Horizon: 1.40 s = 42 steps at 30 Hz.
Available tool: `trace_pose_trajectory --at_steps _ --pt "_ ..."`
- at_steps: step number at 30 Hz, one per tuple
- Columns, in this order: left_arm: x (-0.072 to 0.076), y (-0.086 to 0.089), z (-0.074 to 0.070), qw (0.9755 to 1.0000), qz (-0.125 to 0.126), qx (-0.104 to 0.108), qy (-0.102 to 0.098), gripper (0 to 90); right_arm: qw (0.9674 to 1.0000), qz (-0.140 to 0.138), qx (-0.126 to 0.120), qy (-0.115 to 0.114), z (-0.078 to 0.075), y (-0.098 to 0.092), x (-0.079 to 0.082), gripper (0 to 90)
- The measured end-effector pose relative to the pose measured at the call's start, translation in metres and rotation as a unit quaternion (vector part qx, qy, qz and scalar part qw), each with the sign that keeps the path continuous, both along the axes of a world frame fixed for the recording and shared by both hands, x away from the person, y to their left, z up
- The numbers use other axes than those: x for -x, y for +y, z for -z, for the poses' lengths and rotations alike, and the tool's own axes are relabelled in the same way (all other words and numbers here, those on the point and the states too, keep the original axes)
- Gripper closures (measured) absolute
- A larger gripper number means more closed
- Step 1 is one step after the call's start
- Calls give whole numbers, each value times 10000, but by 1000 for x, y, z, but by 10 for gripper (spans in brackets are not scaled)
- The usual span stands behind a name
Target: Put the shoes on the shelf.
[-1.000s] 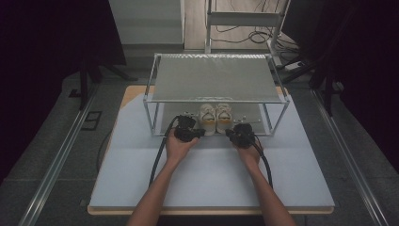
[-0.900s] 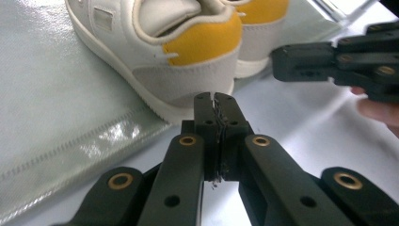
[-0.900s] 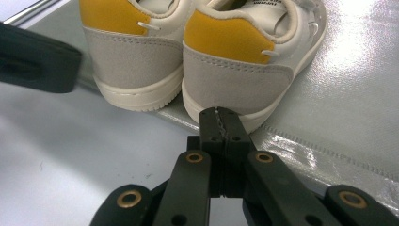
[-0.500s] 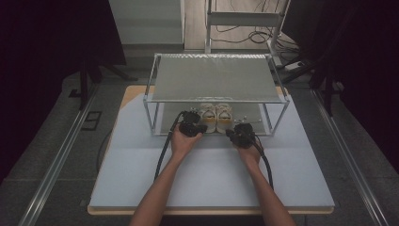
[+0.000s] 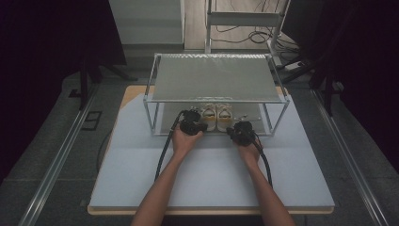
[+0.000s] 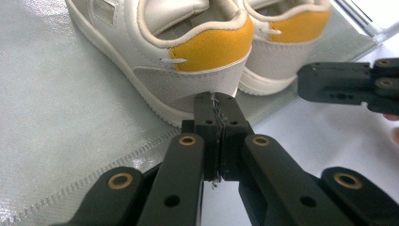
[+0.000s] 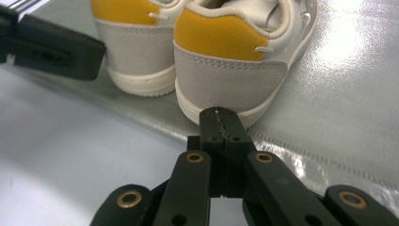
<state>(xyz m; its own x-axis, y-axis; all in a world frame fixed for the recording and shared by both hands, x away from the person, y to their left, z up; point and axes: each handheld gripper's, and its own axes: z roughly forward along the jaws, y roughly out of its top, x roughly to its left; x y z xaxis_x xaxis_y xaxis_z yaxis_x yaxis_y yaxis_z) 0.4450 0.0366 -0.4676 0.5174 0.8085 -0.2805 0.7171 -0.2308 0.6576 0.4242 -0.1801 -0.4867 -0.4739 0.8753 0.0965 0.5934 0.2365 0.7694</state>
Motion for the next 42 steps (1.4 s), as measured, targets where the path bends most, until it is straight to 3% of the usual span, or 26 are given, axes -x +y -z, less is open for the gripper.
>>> trace_pose_trajectory --at_steps 3,7,8,10,11,14,15,17,20,23,26,31,36,40,42 --pt "0 -1 0 9999 -32 89 82 889 10000 38 -38 23 1 2 -3 897" --pt "-3 -2 1 10000 6 48 13 892 10000 55 -54 25 2 3 -2 897" --pt "-5 -2 1 9999 101 -14 -30 892 10000 43 -65 32 2 3 -2 897" --pt "-4 -4 0 9999 -131 -92 -27 887 10000 7 -48 30 2 3 -2 897" --pt "-4 -4 0 9999 -76 -136 -56 882 10000 7 -49 36 2 4 -2 897" --pt "-2 -2 0 9999 22 -119 -65 839 10000 -18 -32 23 1 3 -1 896" --pt "0 -2 0 10000 10 15 -20 822 10000 -34 -30 15 0 2 0 895" --pt "2 4 -1 9996 177 2 -210 778 10000 -66 -50 -32 -2 -1 3 884" --pt "9 11 -4 9989 179 -59 -431 695 9998 -106 -116 -116 -7 -6 9 863" --pt "21 19 -10 9979 193 -64 -621 630 9995 -208 -155 -172 -12 -11 16 812" --pt "37 23 -15 9983 -4 140 -563 577 9987 -327 -249 -294 -17 -16 24 749" --pt "63 38 -16 9979 47 202 -616 495 9976 -517 -340 -326 -21 -23 41 605" --pt "92 52 -12 9979 39 92 -646 440 9964 -531 -558 -344 -22 -33 60 512" --pt "114 62 -7 9971 31 -61 -756 420 9964 -516 -567 -358 -21 -42 75 474" --pt "123 69 -4 9970 -88 -58 -771 417 9967 -508 -519 -355 -20 -48 82 460"
